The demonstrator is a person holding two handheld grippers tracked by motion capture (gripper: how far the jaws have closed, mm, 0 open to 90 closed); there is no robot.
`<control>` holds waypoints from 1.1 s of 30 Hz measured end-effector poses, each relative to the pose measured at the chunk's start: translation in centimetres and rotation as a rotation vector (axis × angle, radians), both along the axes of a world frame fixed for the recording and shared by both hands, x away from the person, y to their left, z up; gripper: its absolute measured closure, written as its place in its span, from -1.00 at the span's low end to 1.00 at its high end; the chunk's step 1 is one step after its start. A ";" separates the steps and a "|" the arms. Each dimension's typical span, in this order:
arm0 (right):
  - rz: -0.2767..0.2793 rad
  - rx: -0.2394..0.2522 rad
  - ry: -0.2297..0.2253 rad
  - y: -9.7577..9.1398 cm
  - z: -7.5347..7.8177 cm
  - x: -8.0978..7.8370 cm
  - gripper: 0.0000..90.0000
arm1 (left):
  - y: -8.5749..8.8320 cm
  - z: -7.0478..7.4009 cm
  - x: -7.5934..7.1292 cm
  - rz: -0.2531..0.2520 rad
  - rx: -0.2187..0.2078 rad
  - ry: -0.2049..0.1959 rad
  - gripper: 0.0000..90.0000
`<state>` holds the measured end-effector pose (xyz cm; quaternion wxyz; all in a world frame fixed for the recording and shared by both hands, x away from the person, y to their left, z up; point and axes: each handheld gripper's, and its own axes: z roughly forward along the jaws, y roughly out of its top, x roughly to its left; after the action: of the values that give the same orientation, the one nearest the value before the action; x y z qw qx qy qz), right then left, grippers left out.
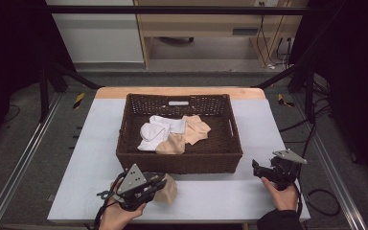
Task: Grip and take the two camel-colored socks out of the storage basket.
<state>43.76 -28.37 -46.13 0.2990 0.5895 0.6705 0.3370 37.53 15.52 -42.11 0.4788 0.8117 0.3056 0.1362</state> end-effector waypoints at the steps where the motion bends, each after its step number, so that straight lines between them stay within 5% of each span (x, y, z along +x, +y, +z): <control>1: 0.000 0.000 0.000 0.0 0.0 0.0 -0.90 | 0.0 0.0 0.0 0.000 0.000 0.000 0.83; 6: -0.001 -0.001 0.006 0.1 -0.1 0.0 -0.90 | -0.2 -2.4 0.8 0.012 0.041 0.051 0.81; 15: 0.005 -0.011 0.017 0.2 -0.2 0.1 -0.90 | -0.1 -3.5 1.3 0.045 0.081 0.055 0.50; 33: -0.002 -0.003 0.002 0.0 0.0 0.0 -0.90 | 1.4 1.4 1.1 0.133 -0.043 -0.091 0.06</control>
<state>43.79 -28.38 -46.15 0.2995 0.5903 0.6705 0.3351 38.59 16.89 -40.72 0.4993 0.7721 0.3396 0.1978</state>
